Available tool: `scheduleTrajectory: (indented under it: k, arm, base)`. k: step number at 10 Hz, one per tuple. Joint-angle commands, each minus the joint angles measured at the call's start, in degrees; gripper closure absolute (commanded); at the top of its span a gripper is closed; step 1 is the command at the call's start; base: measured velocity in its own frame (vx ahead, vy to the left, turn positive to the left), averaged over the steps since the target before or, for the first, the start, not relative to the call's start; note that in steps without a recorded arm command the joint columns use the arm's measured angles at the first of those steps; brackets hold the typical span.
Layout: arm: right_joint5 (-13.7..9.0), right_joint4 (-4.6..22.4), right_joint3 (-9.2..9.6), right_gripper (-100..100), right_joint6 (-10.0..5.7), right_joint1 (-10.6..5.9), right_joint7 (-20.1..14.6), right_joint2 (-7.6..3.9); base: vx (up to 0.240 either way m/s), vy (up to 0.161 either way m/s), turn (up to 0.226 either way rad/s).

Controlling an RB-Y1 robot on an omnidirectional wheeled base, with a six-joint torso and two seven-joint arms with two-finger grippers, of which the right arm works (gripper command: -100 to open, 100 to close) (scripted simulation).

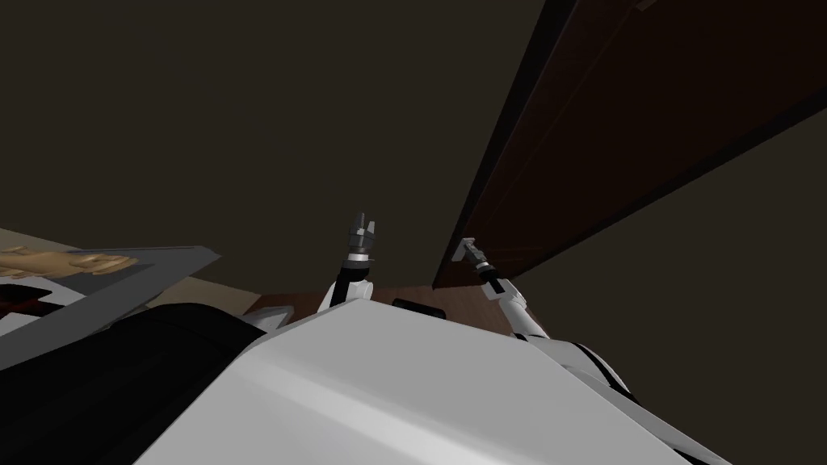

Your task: Pull the door open

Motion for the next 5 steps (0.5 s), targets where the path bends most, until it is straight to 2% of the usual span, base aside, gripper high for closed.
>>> scheduleTrajectory:
  k: [1, 4, 5]
  arm:
    - [-0.69, -0.54, -0.22, 100, 0.19, 0.17, -1.64, -0.34]
    - [-3.66, -0.68, -0.23, 100, 0.76, 0.20, -6.66, -0.27]
    - [-3.66, -0.68, -0.23, 100, 0.76, 0.20, -7.37, -0.27]
  base:
    - [-0.045, -0.053, 0.068]
    - [-0.047, -0.059, 0.126]
    - [-0.060, -0.054, 0.075]
